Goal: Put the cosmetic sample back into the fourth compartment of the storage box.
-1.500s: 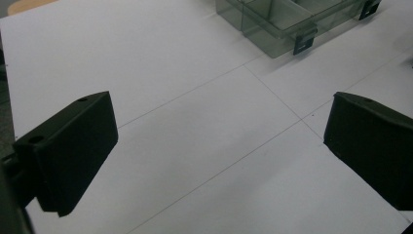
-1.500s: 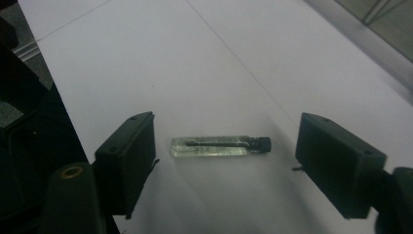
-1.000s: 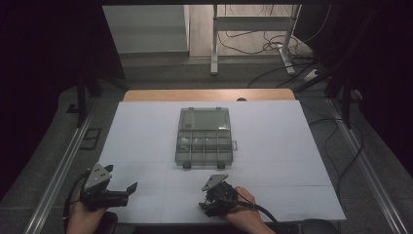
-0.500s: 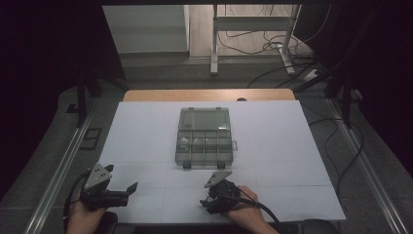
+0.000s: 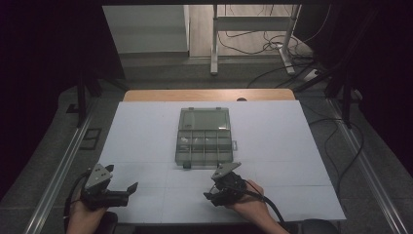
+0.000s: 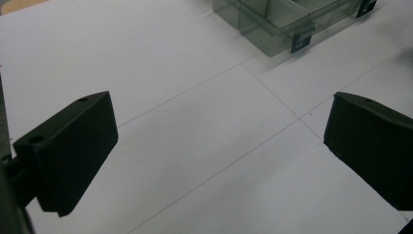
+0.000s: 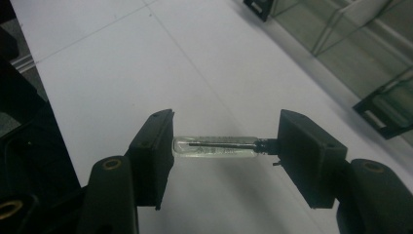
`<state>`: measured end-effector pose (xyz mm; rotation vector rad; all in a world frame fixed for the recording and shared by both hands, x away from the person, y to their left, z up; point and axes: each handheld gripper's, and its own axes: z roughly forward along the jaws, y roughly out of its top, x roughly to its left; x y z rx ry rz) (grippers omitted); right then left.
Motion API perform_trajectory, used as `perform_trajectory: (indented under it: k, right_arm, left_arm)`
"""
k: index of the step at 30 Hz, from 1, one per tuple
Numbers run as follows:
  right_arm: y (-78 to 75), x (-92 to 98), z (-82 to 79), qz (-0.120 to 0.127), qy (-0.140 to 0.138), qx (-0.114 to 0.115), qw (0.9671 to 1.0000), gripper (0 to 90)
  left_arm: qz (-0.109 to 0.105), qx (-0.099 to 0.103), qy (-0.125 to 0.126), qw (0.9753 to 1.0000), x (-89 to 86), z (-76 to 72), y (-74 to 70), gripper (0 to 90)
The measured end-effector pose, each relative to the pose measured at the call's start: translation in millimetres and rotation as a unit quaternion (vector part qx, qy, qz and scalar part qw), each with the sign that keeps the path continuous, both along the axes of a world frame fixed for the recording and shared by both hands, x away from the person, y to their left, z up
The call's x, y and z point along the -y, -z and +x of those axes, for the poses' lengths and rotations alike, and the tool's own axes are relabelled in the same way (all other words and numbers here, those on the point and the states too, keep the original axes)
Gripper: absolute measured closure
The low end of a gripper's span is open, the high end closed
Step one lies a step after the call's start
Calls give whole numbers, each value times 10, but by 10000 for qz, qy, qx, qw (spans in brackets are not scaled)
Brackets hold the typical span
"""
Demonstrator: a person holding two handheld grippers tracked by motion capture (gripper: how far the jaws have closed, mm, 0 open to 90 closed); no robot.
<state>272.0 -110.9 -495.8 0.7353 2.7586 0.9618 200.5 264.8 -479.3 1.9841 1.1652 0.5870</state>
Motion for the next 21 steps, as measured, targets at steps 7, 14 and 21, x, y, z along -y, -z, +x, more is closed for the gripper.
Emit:
perform_trajectory:
  k: [7, 14, 21]
  right_arm:
    - [-69, 87, 90, 108, 94, 52, 9999, 394]
    - [-109, 145, 181, 155, 173, 65, 9997, 394]
    - [-156, 199, 252, 214, 261, 77, 9994, 394]
  left_arm:
    - [0, -6, 3, 10000, 0, 3, 1, 0]
    - [-5, -13, -5, 10000, 1, 5, 2, 0]
    - [-8, -21, -11, 10000, 0, 7, 2, 0]
